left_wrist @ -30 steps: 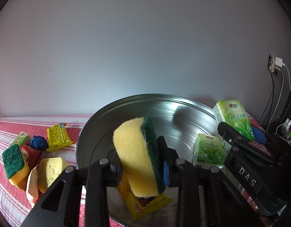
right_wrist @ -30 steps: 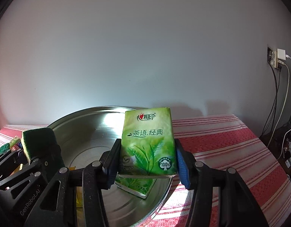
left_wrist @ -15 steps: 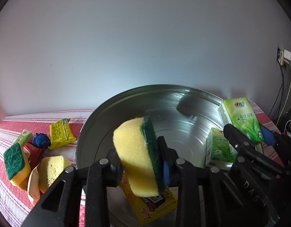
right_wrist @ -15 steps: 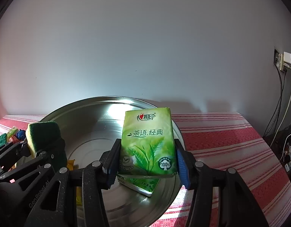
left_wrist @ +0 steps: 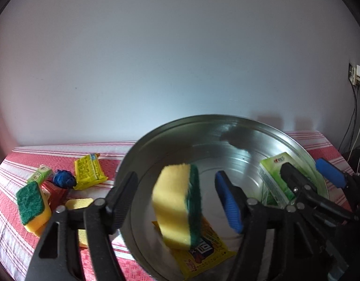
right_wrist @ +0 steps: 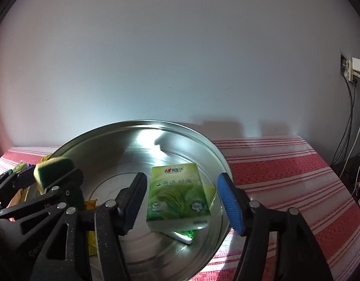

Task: Organize objects
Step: 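Lower both held items into the tin and open both grippers, then withdraw both grippers from the tin toward the remaining items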

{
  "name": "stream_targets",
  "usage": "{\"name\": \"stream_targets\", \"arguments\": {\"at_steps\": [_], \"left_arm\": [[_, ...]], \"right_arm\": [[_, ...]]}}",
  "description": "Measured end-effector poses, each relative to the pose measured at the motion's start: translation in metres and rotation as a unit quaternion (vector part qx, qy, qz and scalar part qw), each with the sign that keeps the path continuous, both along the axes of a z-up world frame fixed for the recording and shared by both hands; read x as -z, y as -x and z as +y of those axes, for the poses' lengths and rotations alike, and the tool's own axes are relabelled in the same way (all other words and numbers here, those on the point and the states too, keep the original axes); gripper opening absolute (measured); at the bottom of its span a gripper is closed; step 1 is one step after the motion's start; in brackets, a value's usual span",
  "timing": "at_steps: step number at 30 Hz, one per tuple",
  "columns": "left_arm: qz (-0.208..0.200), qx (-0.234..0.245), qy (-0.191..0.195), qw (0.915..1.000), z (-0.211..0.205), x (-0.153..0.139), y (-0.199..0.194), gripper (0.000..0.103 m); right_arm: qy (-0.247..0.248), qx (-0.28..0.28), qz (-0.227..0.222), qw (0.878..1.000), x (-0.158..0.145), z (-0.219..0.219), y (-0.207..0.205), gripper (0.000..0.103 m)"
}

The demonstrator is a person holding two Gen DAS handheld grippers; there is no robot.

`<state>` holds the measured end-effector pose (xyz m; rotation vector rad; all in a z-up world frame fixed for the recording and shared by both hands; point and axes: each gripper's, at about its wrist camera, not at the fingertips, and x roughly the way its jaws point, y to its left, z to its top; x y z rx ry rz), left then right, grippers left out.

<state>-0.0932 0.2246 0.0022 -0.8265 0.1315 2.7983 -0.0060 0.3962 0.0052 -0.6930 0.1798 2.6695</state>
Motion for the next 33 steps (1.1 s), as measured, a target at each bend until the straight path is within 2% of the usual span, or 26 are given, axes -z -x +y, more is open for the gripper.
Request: {"name": "stream_targets", "arguments": {"at_steps": [1, 2, 3, 6, 13, 22, 23, 26, 33], "left_arm": [[0.003, -0.005, -0.007, 1.0, -0.004, -0.003, -0.002, 0.091], [0.008, -0.011, -0.015, 0.9998, -0.008, -0.006, -0.004, 0.103], [0.017, -0.015, -0.024, 0.9995, -0.013, -0.009, -0.008, 0.102], [0.03, -0.012, -0.031, 0.999, -0.02, -0.014, -0.02, 0.102], [0.072, -0.027, -0.005, 0.997, -0.037, -0.014, -0.039, 0.103], [0.082, -0.053, 0.013, 0.9951, -0.068, -0.003, -0.041, 0.103], [0.084, -0.054, 0.016, 0.9949, -0.07, -0.003, -0.042, 0.103], [0.088, -0.054, 0.022, 0.9944, -0.076, 0.001, -0.045, 0.103], [0.085, -0.051, 0.02, 0.9948, -0.092, 0.004, -0.051, 0.103]], "right_arm": [[0.007, 0.005, 0.008, 1.0, -0.002, 0.002, -0.003, 0.074], [0.014, 0.013, 0.016, 1.0, -0.003, 0.005, -0.006, 0.077], [0.02, 0.02, 0.026, 0.999, -0.005, 0.008, -0.01, 0.082], [0.027, 0.032, 0.059, 0.997, -0.01, 0.009, -0.021, 0.084], [-0.004, 0.049, 0.112, 0.992, -0.02, -0.006, -0.042, 0.085], [-0.037, 0.055, 0.186, 0.98, -0.025, -0.031, -0.068, 0.088], [-0.043, 0.058, 0.191, 0.979, -0.025, -0.035, -0.07, 0.091], [-0.051, 0.063, 0.19, 0.979, -0.025, -0.042, -0.069, 0.091], [-0.03, 0.075, 0.189, 0.979, -0.026, -0.049, -0.078, 0.091]]}}
